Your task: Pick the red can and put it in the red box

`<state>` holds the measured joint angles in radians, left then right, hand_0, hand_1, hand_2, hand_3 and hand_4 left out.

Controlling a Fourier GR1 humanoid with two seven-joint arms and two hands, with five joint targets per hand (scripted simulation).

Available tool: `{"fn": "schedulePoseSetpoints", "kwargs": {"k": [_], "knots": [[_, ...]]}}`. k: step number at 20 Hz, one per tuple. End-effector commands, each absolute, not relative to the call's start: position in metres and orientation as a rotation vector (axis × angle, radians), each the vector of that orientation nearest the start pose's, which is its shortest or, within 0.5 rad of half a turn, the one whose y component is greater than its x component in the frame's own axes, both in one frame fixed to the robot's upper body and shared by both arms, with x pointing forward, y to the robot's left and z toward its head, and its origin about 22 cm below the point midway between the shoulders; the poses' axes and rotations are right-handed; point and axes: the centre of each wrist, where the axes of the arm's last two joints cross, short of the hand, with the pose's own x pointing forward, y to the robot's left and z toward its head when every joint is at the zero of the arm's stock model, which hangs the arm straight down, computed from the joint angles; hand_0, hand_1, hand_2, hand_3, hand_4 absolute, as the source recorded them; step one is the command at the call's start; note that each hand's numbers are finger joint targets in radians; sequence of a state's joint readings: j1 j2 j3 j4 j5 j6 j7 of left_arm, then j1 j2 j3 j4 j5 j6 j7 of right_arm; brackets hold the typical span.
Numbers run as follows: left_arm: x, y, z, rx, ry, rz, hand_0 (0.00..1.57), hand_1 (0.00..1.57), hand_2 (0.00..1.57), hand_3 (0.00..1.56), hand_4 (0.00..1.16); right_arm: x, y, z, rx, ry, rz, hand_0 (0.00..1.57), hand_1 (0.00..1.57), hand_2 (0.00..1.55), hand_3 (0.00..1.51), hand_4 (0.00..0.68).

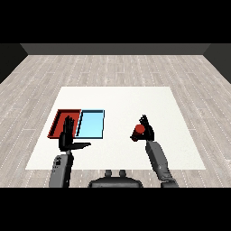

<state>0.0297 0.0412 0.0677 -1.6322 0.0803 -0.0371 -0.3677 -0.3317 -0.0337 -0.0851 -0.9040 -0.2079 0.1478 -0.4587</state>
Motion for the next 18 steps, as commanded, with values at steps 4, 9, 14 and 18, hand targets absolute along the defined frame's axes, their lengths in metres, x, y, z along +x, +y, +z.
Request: {"fn": "schedulePoseSetpoints", "kwargs": {"k": [4, 9, 14, 18], "knots": [[0.235, 0.279, 0.007, 0.031, -1.978, 0.069, 0.0, 0.0, 0.0, 0.0, 0.0, 0.313, -0.2, -0.082, 0.248, -1.62, -0.102, 0.0, 0.0, 0.0, 0.0, 0.0], [0.229, 0.266, 0.013, 0.018, -1.972, 0.065, 0.0, 0.0, 0.0, 0.0, 0.0, 0.32, -0.204, -0.066, 0.125, -1.656, -0.075, 1.48, 1.48, 1.46, 1.43, 0.655], [0.239, 0.253, 0.016, 0.049, -2.002, 0.057, 0.0, 0.0, 0.0, 0.0, 0.0, 0.332, -0.209, -0.048, 0.078, -1.672, -0.05, 1.49, 1.49, 1.46, 1.44, 0.667], [0.232, 0.244, 0.022, 0.025, -1.996, 0.041, 0.0, 0.0, 0.0, 0.0, 0.0, 0.311, -0.21, -0.051, 0.075, -1.704, 0.008, 1.47, 1.47, 1.45, 1.43, 0.646]]}}
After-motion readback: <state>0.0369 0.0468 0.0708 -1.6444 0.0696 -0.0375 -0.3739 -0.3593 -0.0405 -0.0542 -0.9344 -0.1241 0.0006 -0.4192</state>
